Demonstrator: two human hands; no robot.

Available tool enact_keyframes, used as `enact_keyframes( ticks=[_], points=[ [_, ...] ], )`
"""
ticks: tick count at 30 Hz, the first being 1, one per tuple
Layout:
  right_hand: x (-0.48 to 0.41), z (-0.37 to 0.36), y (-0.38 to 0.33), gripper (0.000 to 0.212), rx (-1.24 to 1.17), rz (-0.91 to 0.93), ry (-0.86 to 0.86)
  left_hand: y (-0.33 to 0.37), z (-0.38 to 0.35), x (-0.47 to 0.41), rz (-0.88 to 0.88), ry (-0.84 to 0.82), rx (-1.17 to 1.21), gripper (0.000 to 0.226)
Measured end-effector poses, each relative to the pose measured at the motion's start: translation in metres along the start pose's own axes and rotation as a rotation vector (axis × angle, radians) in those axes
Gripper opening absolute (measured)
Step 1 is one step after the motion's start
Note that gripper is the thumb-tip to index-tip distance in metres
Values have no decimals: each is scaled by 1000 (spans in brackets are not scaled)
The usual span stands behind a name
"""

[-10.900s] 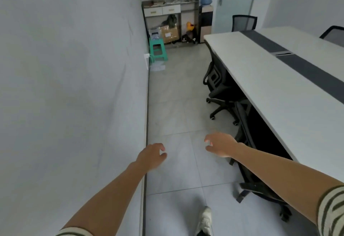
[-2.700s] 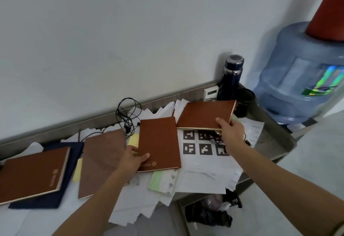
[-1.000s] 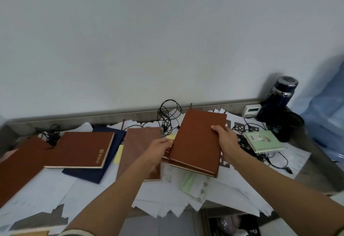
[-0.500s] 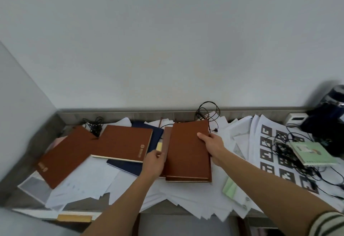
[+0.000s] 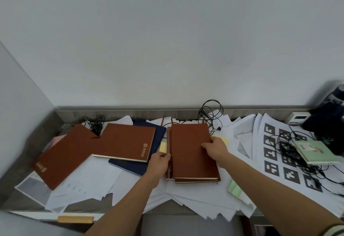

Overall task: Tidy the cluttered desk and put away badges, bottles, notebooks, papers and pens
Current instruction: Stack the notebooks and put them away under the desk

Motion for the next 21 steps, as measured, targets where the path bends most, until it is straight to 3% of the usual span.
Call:
enact_keyframes(
  ticks=[6, 12, 16, 21],
  points=[
    [3, 7, 3, 18, -90, -27, -29, 9, -5, 14, 14, 2, 139, 31],
    [5, 16, -5, 8, -203, -19, -42, 16, -17, 33, 51, -105, 235, 41],
    [2, 23, -1, 27, -376, -114, -51, 16, -20, 46, 45, -161, 304, 38],
    [13, 11, -9, 34, -493, -129, -260, 13, -2, 56, 4, -226, 359, 35]
  ],
)
Point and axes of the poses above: each hand's wrist, its own x-axis away from the middle knuckle, its own z-axis out of the back of the hand, y = z × x, the point moved 7 cm from there along -x, towards the middle knuckle, and after that the axes turned 7 degrees about -y, right-handed, at the moved point
